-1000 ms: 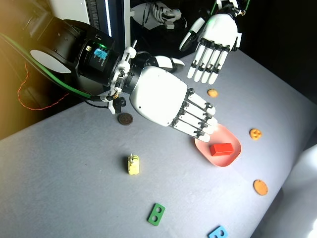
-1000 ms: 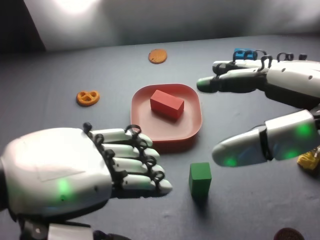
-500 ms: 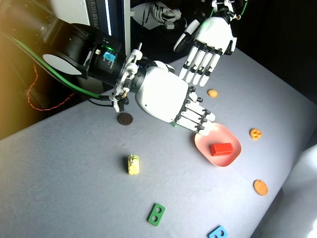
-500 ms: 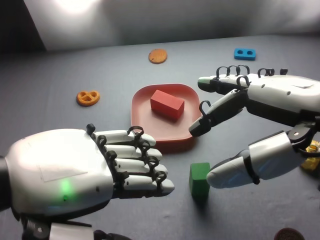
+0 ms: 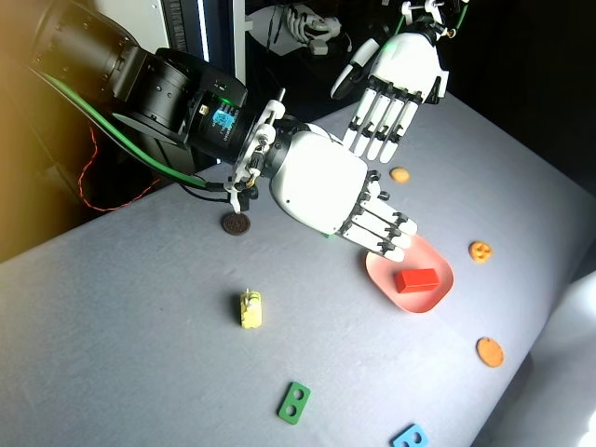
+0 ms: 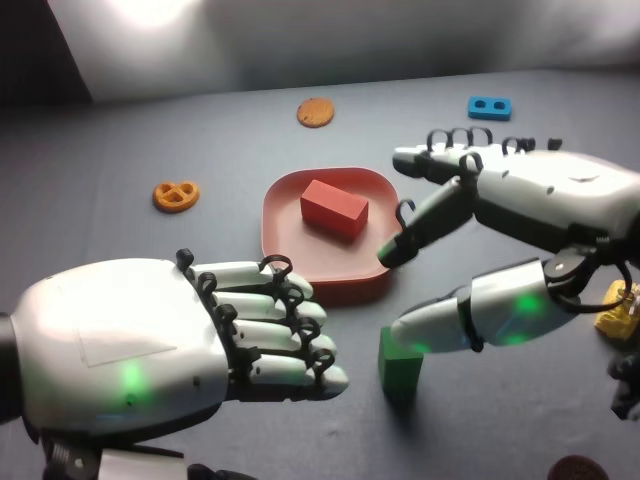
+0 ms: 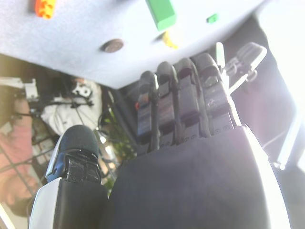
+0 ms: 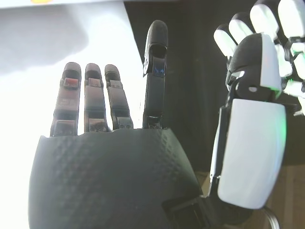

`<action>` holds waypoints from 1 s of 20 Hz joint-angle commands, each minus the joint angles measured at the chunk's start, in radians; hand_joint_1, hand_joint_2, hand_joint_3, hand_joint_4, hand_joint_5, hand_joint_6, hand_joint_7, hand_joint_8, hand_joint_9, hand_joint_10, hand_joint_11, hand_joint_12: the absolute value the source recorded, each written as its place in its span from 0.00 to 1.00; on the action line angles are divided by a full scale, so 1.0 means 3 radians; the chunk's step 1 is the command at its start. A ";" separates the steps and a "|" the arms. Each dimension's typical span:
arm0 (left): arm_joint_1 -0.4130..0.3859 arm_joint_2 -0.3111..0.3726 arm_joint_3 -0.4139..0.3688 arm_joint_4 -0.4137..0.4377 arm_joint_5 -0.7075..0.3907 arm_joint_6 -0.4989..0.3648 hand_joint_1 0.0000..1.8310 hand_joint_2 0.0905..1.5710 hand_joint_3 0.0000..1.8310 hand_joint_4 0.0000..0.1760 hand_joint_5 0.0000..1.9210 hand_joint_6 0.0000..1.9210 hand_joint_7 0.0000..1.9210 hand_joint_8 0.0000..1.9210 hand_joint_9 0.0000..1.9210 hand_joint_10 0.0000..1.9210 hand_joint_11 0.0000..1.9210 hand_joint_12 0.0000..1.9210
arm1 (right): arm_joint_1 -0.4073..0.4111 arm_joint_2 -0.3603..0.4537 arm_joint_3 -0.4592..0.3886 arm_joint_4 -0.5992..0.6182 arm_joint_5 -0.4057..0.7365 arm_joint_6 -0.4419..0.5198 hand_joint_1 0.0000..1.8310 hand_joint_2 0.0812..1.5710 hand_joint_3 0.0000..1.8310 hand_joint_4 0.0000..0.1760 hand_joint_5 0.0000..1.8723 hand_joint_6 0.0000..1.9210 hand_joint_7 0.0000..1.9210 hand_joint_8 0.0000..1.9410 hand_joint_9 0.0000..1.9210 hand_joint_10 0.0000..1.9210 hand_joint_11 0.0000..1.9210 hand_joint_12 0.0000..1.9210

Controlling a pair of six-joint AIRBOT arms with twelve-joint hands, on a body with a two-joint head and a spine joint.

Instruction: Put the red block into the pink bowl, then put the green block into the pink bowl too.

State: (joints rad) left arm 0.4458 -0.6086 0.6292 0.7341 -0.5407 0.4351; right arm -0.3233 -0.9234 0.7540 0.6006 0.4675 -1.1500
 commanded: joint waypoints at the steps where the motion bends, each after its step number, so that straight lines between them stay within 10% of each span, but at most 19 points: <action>1: -0.0009 0.0025 0.0003 -0.0075 -0.0343 -0.0025 0.00 0.85 0.00 0.00 0.19 0.00 0.16 0.00 0.10 0.00 0.00 0.16 | 0.0017 0.0006 0.0013 -0.0074 0.0328 0.0000 0.31 0.51 0.01 0.88 0.45 0.01 0.01 0.00 0.00 0.00 0.00 0.00; 2: -0.0007 0.0026 0.0001 -0.0048 -0.0343 -0.0051 0.00 0.84 0.00 0.00 0.18 0.00 0.16 0.00 0.10 0.00 0.00 0.16 | 0.0006 -0.0024 0.0042 -0.0074 0.0334 -0.0011 0.31 0.51 0.01 0.97 0.44 0.01 0.01 0.00 0.00 0.00 0.00 0.00; 7: -0.0008 0.0026 -0.0001 -0.0039 -0.0342 -0.0065 0.00 0.85 0.00 0.00 0.19 0.00 0.17 0.00 0.11 0.00 0.00 0.17 | -0.0010 -0.0166 0.0212 -0.0074 0.0339 -0.0108 0.32 0.50 0.00 0.65 0.43 0.00 0.02 0.00 0.00 0.00 0.00 0.00; 20: 0.0025 0.0098 0.0024 -0.0051 -0.0347 -0.0082 0.00 0.85 0.00 0.00 0.19 0.00 0.17 0.00 0.11 0.00 0.00 0.16 | -0.0186 -0.0314 0.0307 -0.0304 0.0334 -0.0233 0.33 0.50 0.00 0.51 0.43 0.01 0.04 0.01 0.00 0.00 0.00 0.00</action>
State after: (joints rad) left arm 0.4595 -0.5892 0.6365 0.7448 -0.5522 0.4152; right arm -0.3843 -1.0252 0.8482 0.5320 0.4713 -1.2217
